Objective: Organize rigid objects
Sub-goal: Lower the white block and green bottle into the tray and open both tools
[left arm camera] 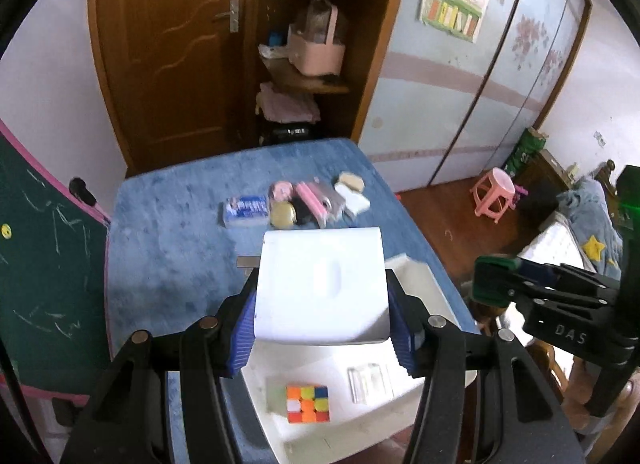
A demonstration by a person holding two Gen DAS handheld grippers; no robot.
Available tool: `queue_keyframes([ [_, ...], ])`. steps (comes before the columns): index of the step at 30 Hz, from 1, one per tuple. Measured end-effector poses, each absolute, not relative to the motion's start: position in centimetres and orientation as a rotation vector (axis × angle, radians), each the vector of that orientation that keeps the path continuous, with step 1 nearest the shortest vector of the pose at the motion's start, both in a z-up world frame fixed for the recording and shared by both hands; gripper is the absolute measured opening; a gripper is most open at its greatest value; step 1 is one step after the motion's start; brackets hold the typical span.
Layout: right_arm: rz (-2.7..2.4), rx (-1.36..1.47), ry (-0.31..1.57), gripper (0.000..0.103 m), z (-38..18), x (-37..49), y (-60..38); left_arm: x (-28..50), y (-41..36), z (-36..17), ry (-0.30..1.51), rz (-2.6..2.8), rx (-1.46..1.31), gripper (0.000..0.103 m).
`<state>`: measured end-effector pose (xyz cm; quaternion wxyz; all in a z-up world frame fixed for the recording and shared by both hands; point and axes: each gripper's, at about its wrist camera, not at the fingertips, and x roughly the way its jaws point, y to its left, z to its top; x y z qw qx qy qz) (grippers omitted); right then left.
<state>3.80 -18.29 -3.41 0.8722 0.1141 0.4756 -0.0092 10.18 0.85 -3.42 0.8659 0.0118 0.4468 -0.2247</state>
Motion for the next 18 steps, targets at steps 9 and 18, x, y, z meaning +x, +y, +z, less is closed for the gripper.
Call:
queue_keyframes([
  [9, -0.118, 0.237, 1.139, 0.043, -10.6, -0.9, -20.1, 8.7, -1.9, -10.5, 1.051, -0.46, 0.128, 0.059],
  [18, -0.175, 0.206, 1.255, 0.043, -17.4, -4.0, -20.3, 7.7, -4.3, -17.5, 1.183, -0.456, 0.225, 0.059],
])
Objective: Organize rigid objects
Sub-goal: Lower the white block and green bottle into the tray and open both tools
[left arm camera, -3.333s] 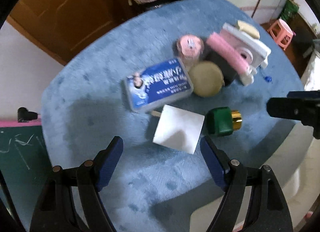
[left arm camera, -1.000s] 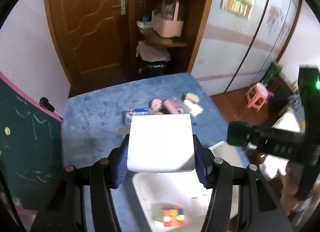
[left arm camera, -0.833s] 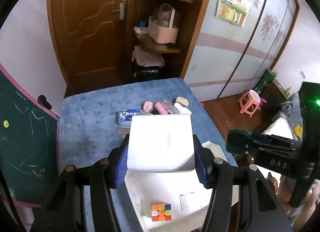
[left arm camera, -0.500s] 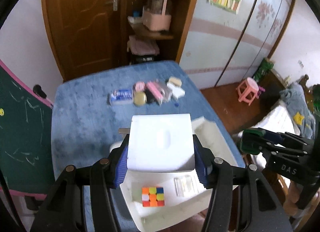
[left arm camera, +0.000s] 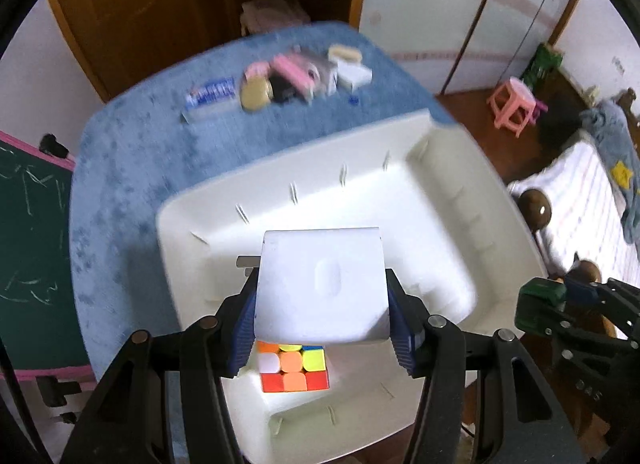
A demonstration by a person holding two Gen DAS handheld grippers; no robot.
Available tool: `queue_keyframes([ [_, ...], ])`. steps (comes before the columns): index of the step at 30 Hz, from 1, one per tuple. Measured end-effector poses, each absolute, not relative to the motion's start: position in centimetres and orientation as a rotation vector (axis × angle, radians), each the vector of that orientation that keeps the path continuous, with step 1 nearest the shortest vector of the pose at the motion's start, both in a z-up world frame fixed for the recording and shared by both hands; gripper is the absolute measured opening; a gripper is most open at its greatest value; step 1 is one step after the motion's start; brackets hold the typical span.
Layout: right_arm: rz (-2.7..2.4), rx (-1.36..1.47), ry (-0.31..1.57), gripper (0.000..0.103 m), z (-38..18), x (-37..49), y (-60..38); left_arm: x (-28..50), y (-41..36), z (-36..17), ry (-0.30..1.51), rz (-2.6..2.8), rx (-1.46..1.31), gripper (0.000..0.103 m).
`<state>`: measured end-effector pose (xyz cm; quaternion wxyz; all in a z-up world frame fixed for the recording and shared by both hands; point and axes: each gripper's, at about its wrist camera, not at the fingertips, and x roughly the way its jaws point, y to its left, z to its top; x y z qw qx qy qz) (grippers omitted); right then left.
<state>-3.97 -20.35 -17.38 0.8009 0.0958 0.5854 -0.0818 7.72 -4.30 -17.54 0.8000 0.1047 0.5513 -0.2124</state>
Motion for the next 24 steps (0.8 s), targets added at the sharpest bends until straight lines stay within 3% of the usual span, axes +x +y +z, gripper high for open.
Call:
queue_keyframes([
  [24, -0.162, 0.119, 1.392, 0.043, -25.3, -1.7, -18.8, 8.4, -7.4, -26.1, 1.336, -0.407, 0.357, 0.06],
])
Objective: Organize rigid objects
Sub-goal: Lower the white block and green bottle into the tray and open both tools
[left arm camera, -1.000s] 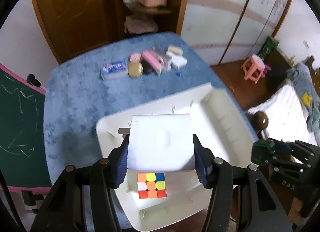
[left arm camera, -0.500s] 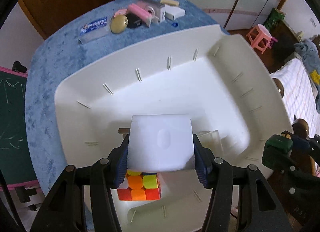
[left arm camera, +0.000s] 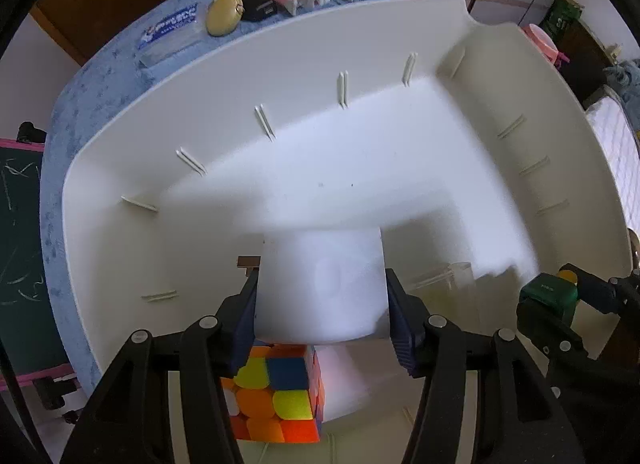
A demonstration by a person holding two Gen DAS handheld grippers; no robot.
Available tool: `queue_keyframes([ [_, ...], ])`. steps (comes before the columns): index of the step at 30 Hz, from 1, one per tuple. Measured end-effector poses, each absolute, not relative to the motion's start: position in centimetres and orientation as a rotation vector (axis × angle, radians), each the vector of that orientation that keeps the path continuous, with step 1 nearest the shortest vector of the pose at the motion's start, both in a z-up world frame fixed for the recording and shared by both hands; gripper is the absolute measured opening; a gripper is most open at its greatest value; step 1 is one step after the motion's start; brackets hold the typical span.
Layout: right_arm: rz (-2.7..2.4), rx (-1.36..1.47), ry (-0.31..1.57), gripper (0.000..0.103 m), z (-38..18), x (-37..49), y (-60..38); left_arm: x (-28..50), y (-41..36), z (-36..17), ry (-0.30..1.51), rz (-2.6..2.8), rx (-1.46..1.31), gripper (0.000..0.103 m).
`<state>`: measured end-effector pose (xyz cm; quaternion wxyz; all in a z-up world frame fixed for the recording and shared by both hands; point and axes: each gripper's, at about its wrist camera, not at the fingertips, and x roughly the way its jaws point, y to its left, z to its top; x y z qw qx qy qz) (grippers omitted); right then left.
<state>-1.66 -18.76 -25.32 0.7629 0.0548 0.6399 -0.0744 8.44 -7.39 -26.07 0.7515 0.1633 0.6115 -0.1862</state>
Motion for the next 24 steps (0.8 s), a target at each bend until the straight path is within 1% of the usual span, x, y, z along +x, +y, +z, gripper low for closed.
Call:
queue_keyframes([
  [7, -0.159, 0.088, 1.43, 0.043, -26.3, -1.6, -18.2, 8.4, -7.3, -26.2, 1.352, -0.423, 0.356, 0.06],
  [9, -0.154, 0.085, 1.432, 0.045, -26.3, -1.6, -18.1, 8.6, -7.1, -26.2, 1.37, -0.426, 0.339, 0.06],
  [10, -0.161, 0.077, 1.43, 0.048, -26.2, -1.6, -18.0, 8.6, -7.0, -26.1, 1.38, -0.43, 0.324, 0.06],
  [11, -0.163, 0.073, 1.425, 0.052, -26.1, -1.6, -17.9, 8.7, -6.8, -25.9, 1.378, -0.431, 0.31, 0.061],
  [12, -0.161, 0.07, 1.416, 0.056, -25.9, -1.7, -17.9, 8.7, -6.6, -25.6, 1.372, -0.427, 0.303, 0.064],
  [14, -0.159, 0.067, 1.408, 0.058, -25.5, -1.8, -17.7, 8.8, -6.3, -24.7, 1.358, -0.436, 0.284, 0.069],
  [16, -0.149, 0.067, 1.399, 0.058, -25.0, -1.9, -17.6, 8.8, -6.0, -23.6, 1.339, -0.44, 0.267, 0.071],
  [24, -0.124, 0.077, 1.379, 0.059, -23.4, -2.1, -17.0, 8.9, -4.9, -19.8, 1.272, -0.461, 0.223, 0.072],
])
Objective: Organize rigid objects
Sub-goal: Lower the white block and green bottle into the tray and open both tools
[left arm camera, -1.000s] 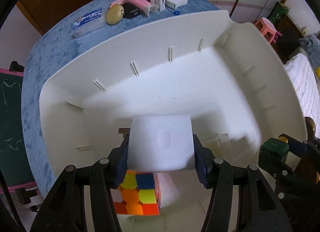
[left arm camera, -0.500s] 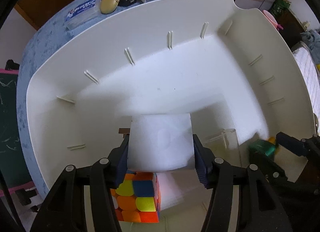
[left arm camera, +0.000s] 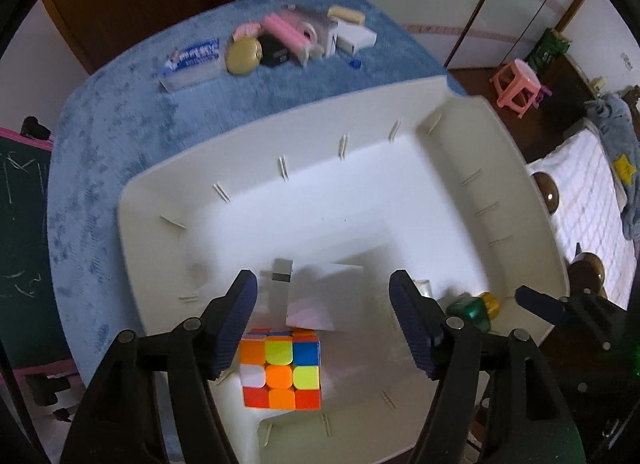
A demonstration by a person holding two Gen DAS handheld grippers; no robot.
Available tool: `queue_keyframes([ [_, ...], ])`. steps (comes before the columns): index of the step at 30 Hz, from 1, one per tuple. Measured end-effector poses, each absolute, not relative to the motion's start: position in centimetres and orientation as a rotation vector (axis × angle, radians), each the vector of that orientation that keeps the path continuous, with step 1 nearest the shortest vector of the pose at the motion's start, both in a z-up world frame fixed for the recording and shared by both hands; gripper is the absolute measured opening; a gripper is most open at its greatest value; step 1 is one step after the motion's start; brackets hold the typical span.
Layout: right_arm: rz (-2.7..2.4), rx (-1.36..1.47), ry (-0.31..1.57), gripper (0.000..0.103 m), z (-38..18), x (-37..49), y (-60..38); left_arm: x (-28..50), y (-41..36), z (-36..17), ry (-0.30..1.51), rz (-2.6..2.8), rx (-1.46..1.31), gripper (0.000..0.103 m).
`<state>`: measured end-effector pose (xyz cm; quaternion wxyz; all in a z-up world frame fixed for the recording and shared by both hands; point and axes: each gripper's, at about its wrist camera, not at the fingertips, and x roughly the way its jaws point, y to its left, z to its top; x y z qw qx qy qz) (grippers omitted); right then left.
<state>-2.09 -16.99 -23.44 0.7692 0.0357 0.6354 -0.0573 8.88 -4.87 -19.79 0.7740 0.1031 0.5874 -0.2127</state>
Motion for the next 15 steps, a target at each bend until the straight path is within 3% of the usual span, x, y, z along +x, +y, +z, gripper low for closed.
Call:
queue_keyframes([
  [15, -0.074, 0.099, 1.269, 0.059, -17.8, -0.6, -16.2, 9.5, -2.4, -12.7, 1.119, -0.452, 0.145, 0.072],
])
